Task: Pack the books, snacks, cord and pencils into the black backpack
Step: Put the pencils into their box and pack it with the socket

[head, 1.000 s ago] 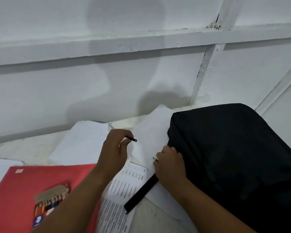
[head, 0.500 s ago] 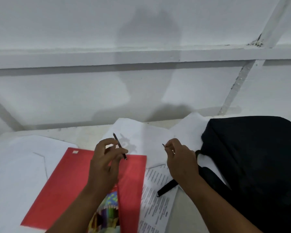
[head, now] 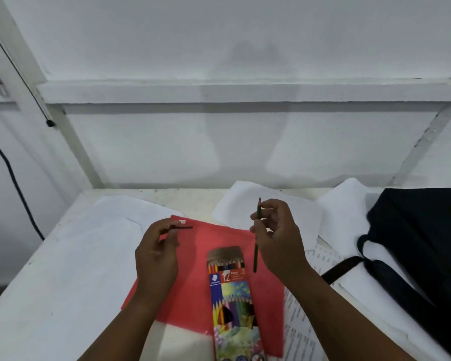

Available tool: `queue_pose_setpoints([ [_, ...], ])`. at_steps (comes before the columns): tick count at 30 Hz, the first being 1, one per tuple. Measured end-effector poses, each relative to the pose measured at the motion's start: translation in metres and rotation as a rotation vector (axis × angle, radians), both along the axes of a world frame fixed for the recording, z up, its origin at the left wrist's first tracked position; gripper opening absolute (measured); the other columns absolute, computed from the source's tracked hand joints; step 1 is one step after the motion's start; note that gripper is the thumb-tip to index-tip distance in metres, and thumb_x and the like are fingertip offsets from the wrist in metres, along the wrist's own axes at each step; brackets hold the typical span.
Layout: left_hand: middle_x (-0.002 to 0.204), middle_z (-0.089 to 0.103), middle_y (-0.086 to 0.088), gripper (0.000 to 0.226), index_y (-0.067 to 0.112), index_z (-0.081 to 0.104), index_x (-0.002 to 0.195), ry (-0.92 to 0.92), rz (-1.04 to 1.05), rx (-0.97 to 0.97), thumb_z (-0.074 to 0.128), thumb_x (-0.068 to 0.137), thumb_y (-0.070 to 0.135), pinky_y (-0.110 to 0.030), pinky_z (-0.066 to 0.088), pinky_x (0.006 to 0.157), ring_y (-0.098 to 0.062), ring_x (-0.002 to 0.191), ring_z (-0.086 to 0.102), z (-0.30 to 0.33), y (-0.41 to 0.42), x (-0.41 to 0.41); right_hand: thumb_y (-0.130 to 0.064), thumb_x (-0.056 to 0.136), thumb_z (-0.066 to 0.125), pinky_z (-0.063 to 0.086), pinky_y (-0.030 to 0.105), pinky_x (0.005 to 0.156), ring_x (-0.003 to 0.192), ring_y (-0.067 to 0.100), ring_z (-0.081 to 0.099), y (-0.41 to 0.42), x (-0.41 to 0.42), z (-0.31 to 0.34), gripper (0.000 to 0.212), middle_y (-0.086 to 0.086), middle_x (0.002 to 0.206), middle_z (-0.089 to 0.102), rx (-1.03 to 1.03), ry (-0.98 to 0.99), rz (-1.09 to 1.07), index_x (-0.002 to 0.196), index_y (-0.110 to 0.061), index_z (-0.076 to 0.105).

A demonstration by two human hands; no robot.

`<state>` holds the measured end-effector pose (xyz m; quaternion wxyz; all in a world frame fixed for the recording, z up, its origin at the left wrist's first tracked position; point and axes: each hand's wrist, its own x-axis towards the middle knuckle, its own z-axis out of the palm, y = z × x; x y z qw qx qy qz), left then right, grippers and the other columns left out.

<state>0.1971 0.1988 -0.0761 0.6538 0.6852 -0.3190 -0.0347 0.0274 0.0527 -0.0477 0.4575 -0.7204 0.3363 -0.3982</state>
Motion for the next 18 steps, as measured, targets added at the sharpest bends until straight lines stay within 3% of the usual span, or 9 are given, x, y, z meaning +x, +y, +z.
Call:
queue_pose_setpoints([
  [4,0.096,0.07,0.006,0.025,0.033,0.066,0.096,0.152,0.057,-0.059,0.056,0.101,0.011,-0.033,0.053,0.076,-0.017,0.08,0.064,0.008,0.006,0.011,0.001,0.093,0.058,0.061,0.045,0.065,0.079,0.017,0.072,0.004,0.018,-0.003,0.032,-0.003,0.095,0.07,0.124,-0.065,-0.014,0.112,-0.024,0.052],
  [9,0.095,0.065,-0.001,0.016,0.024,0.062,0.105,0.406,0.063,-0.129,0.049,0.105,0.015,-0.037,0.056,0.074,-0.013,0.082,0.067,0.008,-0.004,0.027,0.002,0.095,0.057,0.061,0.034,0.064,0.079,0.018,0.072,-0.004,0.035,-0.01,0.029,0.003,0.098,0.069,0.18,-0.058,-0.038,0.114,-0.019,0.051],
  [12,0.096,0.066,-0.002,0.014,0.024,0.061,0.107,0.423,0.026,-0.091,0.048,0.105,0.017,-0.035,0.057,0.071,-0.009,0.081,0.069,0.001,-0.015,0.029,0.001,0.095,0.057,0.061,0.031,0.065,0.08,0.016,0.072,-0.01,0.042,-0.018,0.029,0.002,0.099,0.068,0.174,-0.01,-0.026,0.114,-0.02,0.05],
  [15,0.103,0.067,-0.005,0.013,0.026,0.059,0.11,0.437,-0.007,-0.003,0.047,0.106,0.023,-0.034,0.058,0.073,-0.015,0.09,0.07,-0.011,-0.028,0.027,0.001,0.094,0.058,0.06,0.029,0.064,0.079,0.016,0.072,-0.018,0.046,-0.028,0.032,0.003,0.102,0.067,0.155,0.025,-0.035,0.117,-0.02,0.049],
  [18,0.103,0.067,-0.004,0.013,0.023,0.055,0.115,0.45,-0.051,0.1,0.045,0.106,0.022,-0.03,0.056,0.071,-0.019,0.093,0.067,-0.02,-0.041,0.026,0.002,0.09,0.062,0.06,0.029,0.064,0.079,0.014,0.071,-0.028,0.05,-0.038,0.045,-0.001,0.109,0.066,0.093,0.138,-0.016,0.125,-0.022,0.047],
])
